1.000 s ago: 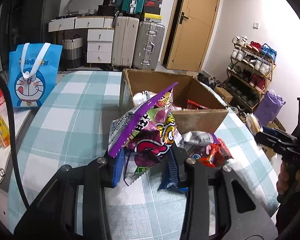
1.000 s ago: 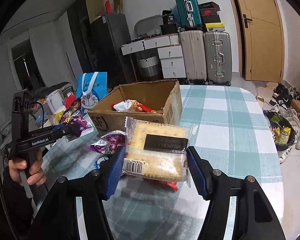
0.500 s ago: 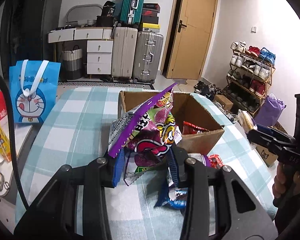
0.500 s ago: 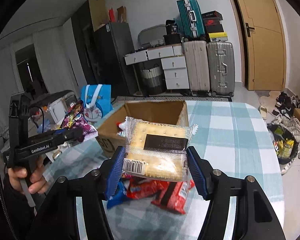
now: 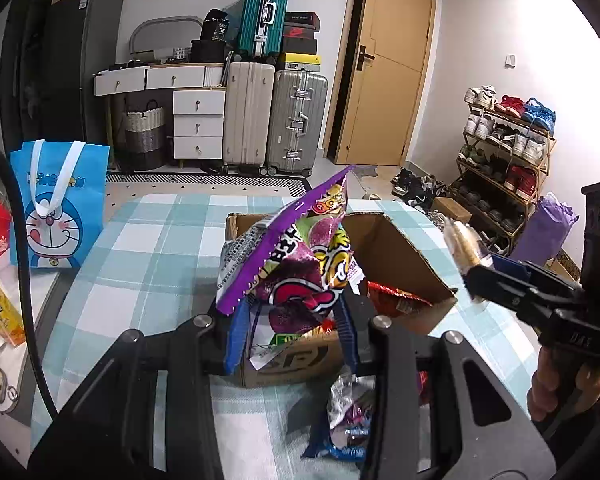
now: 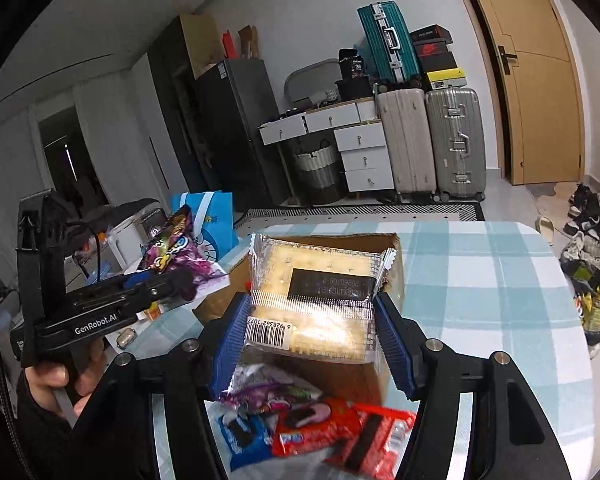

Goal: Organize snacks
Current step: 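Carry both held packs over the open cardboard box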

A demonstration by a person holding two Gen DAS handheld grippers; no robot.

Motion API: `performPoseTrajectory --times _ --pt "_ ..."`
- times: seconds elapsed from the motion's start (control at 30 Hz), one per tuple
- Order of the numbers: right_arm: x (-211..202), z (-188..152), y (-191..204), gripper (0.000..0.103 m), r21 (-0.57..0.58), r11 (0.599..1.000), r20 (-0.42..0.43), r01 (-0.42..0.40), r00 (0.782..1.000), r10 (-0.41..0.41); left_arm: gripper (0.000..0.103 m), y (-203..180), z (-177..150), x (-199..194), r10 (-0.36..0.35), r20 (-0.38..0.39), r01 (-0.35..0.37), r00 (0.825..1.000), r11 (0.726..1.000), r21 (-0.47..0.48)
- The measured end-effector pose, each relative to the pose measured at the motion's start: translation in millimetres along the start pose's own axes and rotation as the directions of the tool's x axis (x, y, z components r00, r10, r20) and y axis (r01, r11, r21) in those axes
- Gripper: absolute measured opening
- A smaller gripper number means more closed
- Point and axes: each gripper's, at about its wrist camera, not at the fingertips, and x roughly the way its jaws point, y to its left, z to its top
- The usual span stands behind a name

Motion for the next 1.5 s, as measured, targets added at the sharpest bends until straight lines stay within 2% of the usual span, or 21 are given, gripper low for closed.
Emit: performPoseTrajectory --times 0.5,1.17,1.5 --pt "48 15 -10 0.063 0.018 1.0 -0.064 0.021 0.998 -0.019 0.035 -4 6 59 0.023 -0.056 -0.022 0.998 0.999 0.028" --pt "79 15 -12 0.063 0.005 0.999 -0.122 0.039 0.992 -0.038 0.035 -4 5 102 0.046 -0.105 -0.04 0.993 0.997 0.059" --pt "88 10 -16 0.063 0.005 0.999 -0.132 0.047 0.99 -0.046 0.035 -16 1 115 0.046 -0.135 -0.033 0.99 0.995 0.099"
